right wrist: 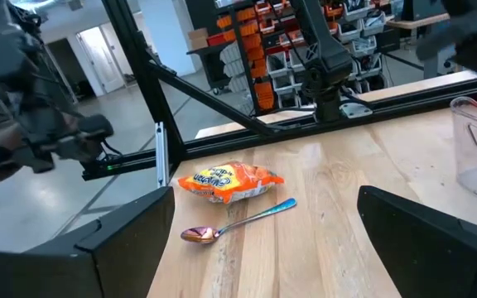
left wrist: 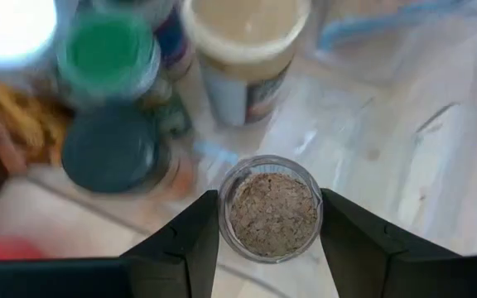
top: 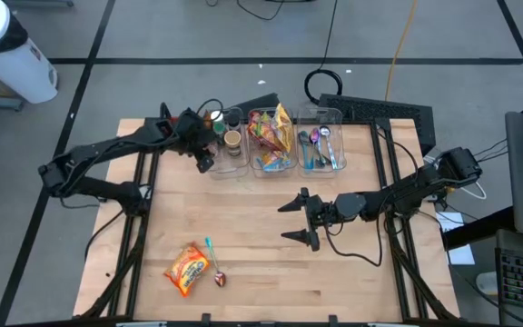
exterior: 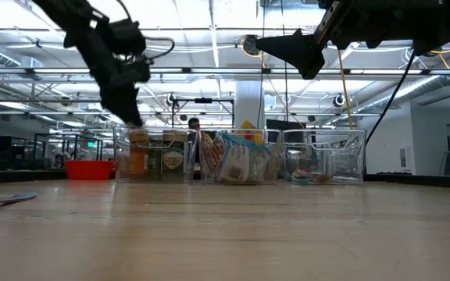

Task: Pick & Place Food Item
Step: Put the brown seasoning bottle into the left transparent bin, then put the orange noodle pack into the middle transparent bin

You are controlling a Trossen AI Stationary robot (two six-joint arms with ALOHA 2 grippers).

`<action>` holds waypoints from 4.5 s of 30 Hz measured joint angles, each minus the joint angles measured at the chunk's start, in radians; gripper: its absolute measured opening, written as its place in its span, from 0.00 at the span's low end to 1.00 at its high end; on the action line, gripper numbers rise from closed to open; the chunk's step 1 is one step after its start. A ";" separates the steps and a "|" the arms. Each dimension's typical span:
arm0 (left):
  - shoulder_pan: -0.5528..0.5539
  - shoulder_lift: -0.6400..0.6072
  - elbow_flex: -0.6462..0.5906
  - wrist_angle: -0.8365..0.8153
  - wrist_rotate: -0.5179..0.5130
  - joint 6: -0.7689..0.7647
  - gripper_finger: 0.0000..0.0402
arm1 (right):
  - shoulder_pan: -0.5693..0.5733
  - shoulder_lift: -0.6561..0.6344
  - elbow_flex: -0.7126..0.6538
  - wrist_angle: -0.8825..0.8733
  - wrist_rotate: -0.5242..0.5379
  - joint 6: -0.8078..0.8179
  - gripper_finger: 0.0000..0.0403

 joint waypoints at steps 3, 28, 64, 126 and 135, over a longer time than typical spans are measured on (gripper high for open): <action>0.031 0.000 -0.061 0.069 0.039 -0.012 0.44 | 0.000 0.000 0.000 0.000 0.000 0.000 0.93; 0.047 0.186 -0.117 0.239 0.016 -0.079 0.44 | 0.000 0.000 0.000 -0.001 0.000 0.000 0.93; -0.020 -0.384 -0.116 -0.260 -0.267 -0.408 0.95 | 0.000 0.000 0.000 -0.002 0.000 0.000 0.93; -1.160 -0.239 -0.268 0.233 -0.043 -0.721 0.91 | 0.000 0.000 0.000 -0.010 0.003 -0.001 0.93; -1.274 -0.021 -0.268 0.327 -0.051 -0.848 0.91 | 0.000 0.000 0.000 -0.015 0.004 -0.003 0.93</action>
